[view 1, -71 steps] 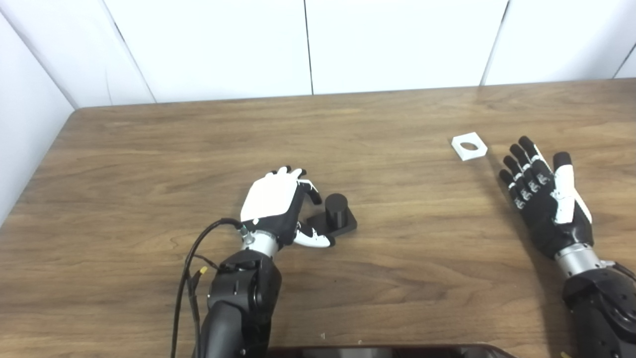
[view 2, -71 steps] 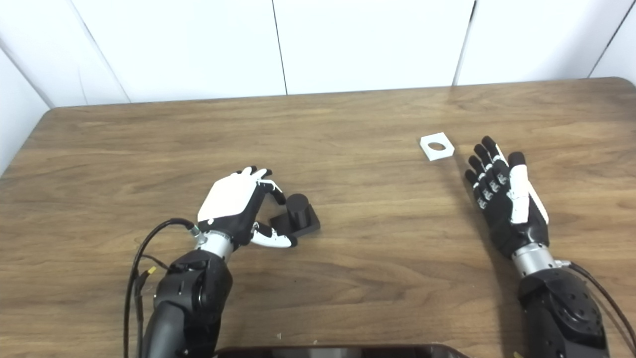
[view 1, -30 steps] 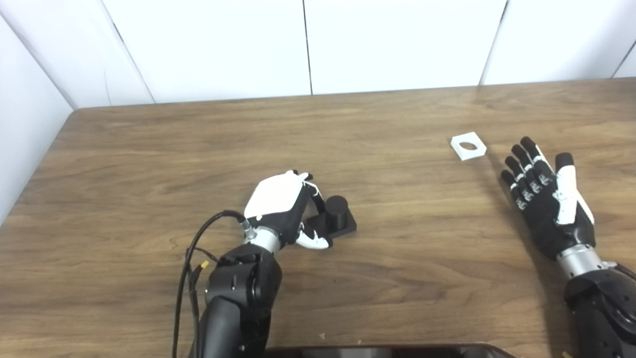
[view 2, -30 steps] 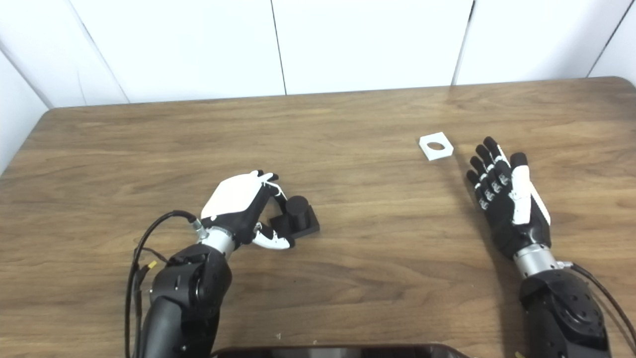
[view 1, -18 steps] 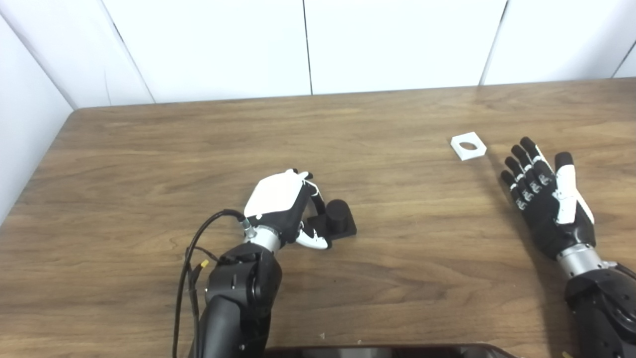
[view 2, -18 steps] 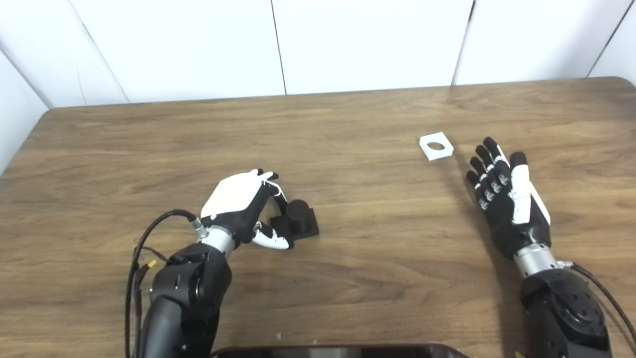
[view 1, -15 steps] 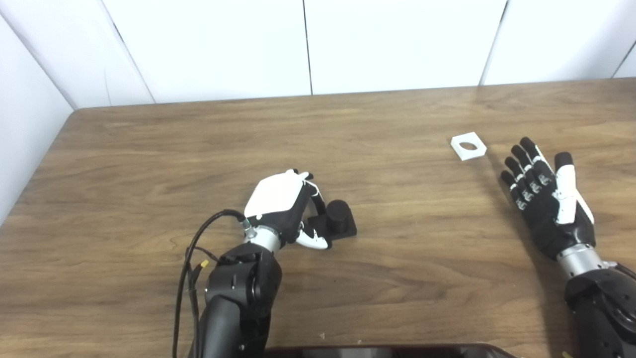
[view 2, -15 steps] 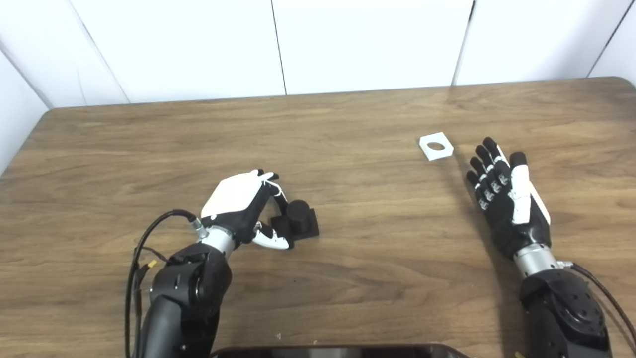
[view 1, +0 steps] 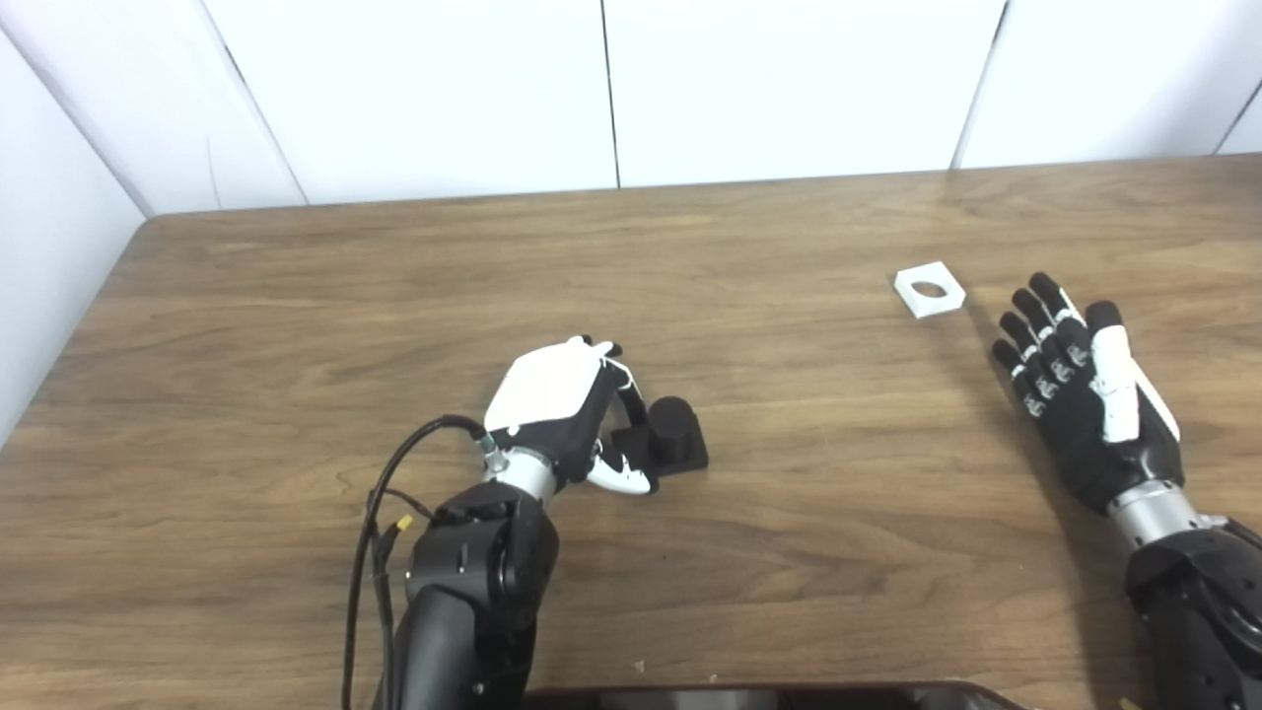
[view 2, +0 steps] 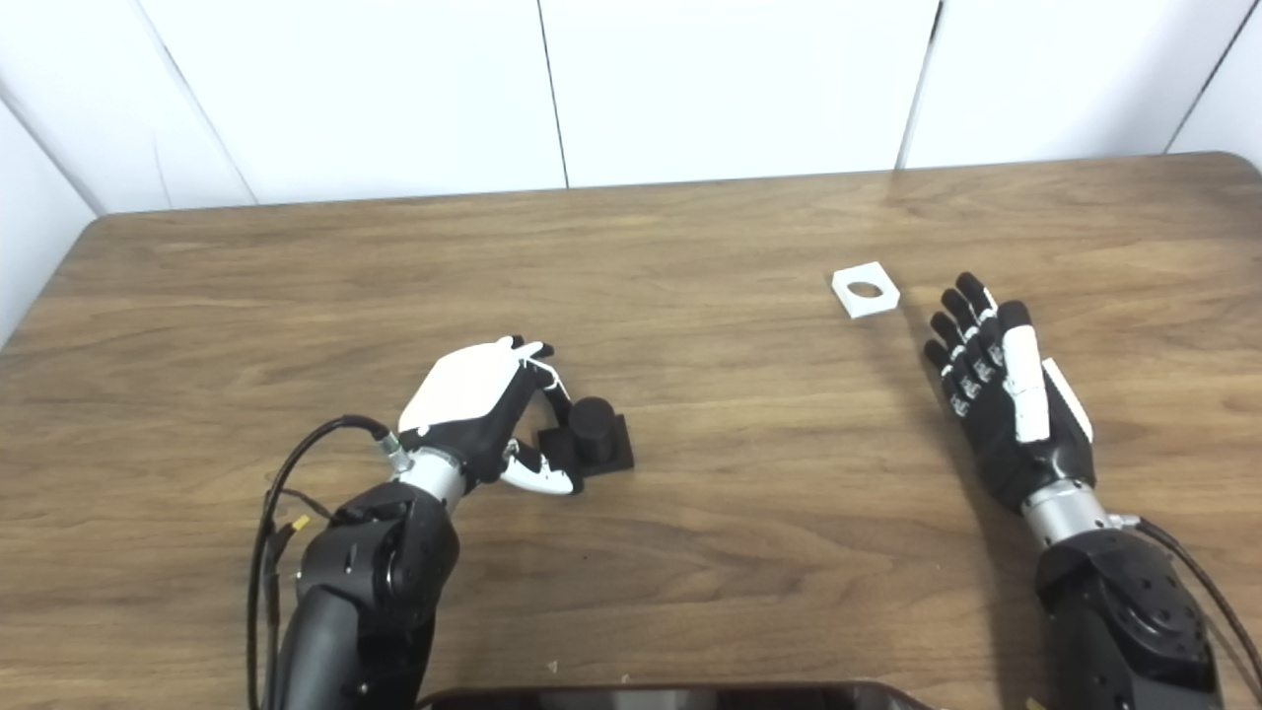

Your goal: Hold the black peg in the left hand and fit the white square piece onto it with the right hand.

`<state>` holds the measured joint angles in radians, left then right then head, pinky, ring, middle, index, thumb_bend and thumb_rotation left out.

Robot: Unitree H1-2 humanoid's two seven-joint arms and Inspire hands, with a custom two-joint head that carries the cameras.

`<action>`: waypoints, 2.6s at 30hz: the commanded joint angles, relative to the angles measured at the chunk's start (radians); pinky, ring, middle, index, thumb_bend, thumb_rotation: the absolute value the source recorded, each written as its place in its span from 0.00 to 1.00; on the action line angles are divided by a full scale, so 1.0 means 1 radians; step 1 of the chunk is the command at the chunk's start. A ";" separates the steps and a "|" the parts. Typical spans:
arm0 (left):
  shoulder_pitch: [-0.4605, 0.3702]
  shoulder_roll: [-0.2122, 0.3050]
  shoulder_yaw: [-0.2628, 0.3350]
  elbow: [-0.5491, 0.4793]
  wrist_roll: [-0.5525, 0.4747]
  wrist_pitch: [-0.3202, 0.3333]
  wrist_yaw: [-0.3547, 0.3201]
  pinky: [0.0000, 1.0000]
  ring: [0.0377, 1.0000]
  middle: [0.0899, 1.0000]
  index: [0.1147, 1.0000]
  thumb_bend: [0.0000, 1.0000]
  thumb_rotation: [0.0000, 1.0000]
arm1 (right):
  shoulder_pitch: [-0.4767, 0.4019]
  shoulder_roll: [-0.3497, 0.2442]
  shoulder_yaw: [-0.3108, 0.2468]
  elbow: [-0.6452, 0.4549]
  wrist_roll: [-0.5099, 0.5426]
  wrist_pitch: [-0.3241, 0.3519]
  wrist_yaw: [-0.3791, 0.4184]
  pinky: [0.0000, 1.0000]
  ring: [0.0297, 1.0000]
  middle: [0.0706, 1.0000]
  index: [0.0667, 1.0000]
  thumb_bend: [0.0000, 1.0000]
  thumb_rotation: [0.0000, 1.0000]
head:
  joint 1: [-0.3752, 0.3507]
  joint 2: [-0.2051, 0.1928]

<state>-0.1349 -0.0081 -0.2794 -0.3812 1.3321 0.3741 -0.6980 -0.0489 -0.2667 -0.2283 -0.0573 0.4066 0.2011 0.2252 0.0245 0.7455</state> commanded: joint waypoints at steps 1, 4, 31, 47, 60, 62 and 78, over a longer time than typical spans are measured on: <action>-0.020 0.006 0.001 -0.010 0.018 -0.003 0.018 1.00 1.00 0.94 0.42 0.53 0.06 | -0.026 -0.017 -0.003 -0.020 0.008 0.000 0.005 1.00 1.00 1.00 1.00 0.57 0.88 | 0.001 0.001; -0.020 0.004 0.002 -0.011 0.019 0.000 0.014 1.00 1.00 0.94 0.42 0.53 0.06 | -0.029 -0.020 -0.002 -0.018 0.002 -0.007 0.007 1.00 1.00 1.00 1.00 0.56 0.90 | 0.001 0.001; -0.016 0.008 -0.001 -0.005 0.002 -0.005 0.041 1.00 1.00 0.94 0.42 0.53 0.06 | -0.121 -0.066 -0.008 -0.052 -0.017 0.093 -0.025 1.00 1.00 1.00 1.00 0.64 0.78 | -0.023 -0.009; -0.013 0.006 -0.005 0.003 -0.001 -0.004 0.059 1.00 1.00 0.94 0.42 0.52 0.06 | -0.217 -0.160 0.070 -0.001 -0.221 0.054 -0.037 1.00 1.00 1.00 0.99 0.59 0.65 | -0.026 -0.012; -0.013 0.010 -0.007 -0.004 0.003 -0.005 0.055 1.00 1.00 0.93 0.42 0.52 0.06 | -0.321 -0.256 0.161 0.115 -0.445 -0.012 -0.039 0.87 0.92 0.93 0.85 0.77 0.41 | -0.025 -0.012; -0.012 0.009 -0.007 -0.004 0.002 -0.004 0.057 1.00 1.00 0.93 0.42 0.52 0.06 | -0.336 -0.270 0.180 0.127 -0.487 -0.016 -0.042 0.89 0.92 0.92 0.85 0.79 0.42 | -0.025 -0.012; -0.013 0.009 -0.009 -0.004 0.009 -0.004 0.053 1.00 1.00 0.93 0.42 0.53 0.06 | -0.449 -0.406 0.354 0.206 -0.791 -0.081 -0.005 0.95 1.00 0.96 0.80 0.83 0.38 | -0.029 -0.009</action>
<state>-0.1286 -0.0037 -0.2890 -0.3799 1.3270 0.3740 -0.6634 -0.4437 -0.6477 0.1300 0.1612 -0.3659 0.1653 0.2287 -0.0046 0.7348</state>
